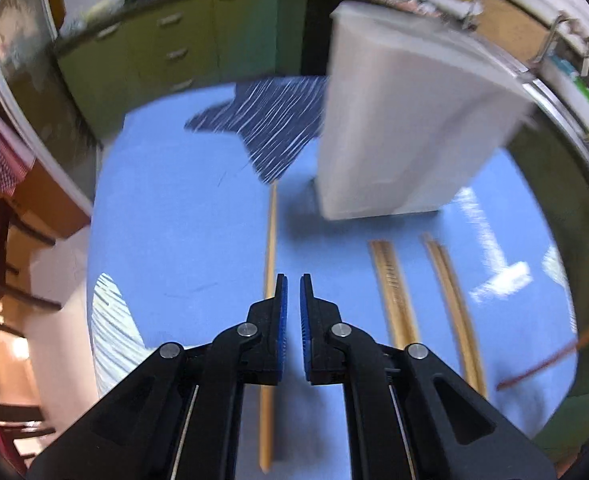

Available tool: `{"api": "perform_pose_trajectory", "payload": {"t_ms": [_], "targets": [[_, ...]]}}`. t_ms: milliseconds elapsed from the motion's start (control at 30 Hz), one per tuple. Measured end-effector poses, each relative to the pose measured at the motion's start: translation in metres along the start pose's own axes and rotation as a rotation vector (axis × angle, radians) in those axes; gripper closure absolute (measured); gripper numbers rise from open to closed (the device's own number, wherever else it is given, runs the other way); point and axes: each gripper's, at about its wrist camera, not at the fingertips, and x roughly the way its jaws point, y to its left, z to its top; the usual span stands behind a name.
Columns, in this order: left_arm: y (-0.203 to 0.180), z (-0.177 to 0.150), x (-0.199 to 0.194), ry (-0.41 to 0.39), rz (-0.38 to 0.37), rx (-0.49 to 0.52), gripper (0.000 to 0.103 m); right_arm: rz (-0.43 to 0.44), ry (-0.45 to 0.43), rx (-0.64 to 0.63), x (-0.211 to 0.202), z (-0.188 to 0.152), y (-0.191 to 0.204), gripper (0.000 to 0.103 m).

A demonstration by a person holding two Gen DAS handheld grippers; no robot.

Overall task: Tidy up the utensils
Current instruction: 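Lift the chopsticks upright and carry them over the white caddy with both tools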

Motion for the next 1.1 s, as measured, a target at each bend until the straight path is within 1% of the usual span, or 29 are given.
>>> {"api": "perform_pose_trajectory", "payload": {"t_ms": [100, 167, 267, 333, 367, 433, 533, 567, 667, 767, 867, 1000, 1100], "targets": [[0.007, 0.013, 0.031, 0.07, 0.03, -0.005, 0.088, -0.003, 0.006, -0.004, 0.0, 0.001, 0.0, 0.097], [0.01, 0.018, 0.045, 0.108, 0.038, -0.008, 0.087, 0.001, 0.009, -0.002, 0.0, 0.001, 0.0, 0.097], [0.013, 0.026, 0.06, 0.139, 0.027, -0.002, 0.087, -0.004, 0.009, -0.003, 0.001, 0.001, -0.001, 0.097], [0.011, 0.028, 0.061, 0.133, 0.039, 0.018, 0.087, -0.003, 0.01, -0.001, 0.002, 0.001, -0.002, 0.097], [0.01, 0.029, 0.061, 0.133, 0.039, 0.03, 0.087, -0.003, 0.011, -0.002, 0.002, 0.001, -0.002, 0.097], [0.008, 0.03, 0.062, 0.139, 0.029, 0.042, 0.097, -0.003, 0.012, -0.001, 0.003, 0.002, -0.002, 0.097], [0.009, 0.029, 0.059, 0.145, 0.015, 0.036, 0.097, 0.001, 0.012, -0.001, 0.003, 0.002, -0.002, 0.097], [0.01, 0.028, 0.056, 0.136, 0.006, 0.027, 0.097, 0.003, 0.012, -0.002, 0.003, 0.001, -0.002, 0.097], [0.014, 0.024, 0.031, 0.058, 0.005, 0.022, 0.097, 0.004, 0.012, -0.005, 0.003, 0.001, -0.002, 0.097], [0.018, 0.017, -0.004, -0.004, -0.032, 0.006, 0.097, 0.004, 0.013, 0.0, 0.003, 0.001, -0.005, 0.097], [0.021, 0.006, -0.05, -0.104, -0.049, 0.022, 0.097, 0.003, 0.01, 0.003, 0.003, 0.0, -0.006, 0.097], [0.019, -0.012, -0.1, -0.202, -0.059, 0.046, 0.097, 0.004, 0.007, 0.002, 0.003, 0.0, -0.004, 0.097], [0.015, -0.02, -0.126, -0.255, -0.059, 0.069, 0.097, 0.007, 0.005, 0.001, 0.002, -0.001, -0.003, 0.097]]}}
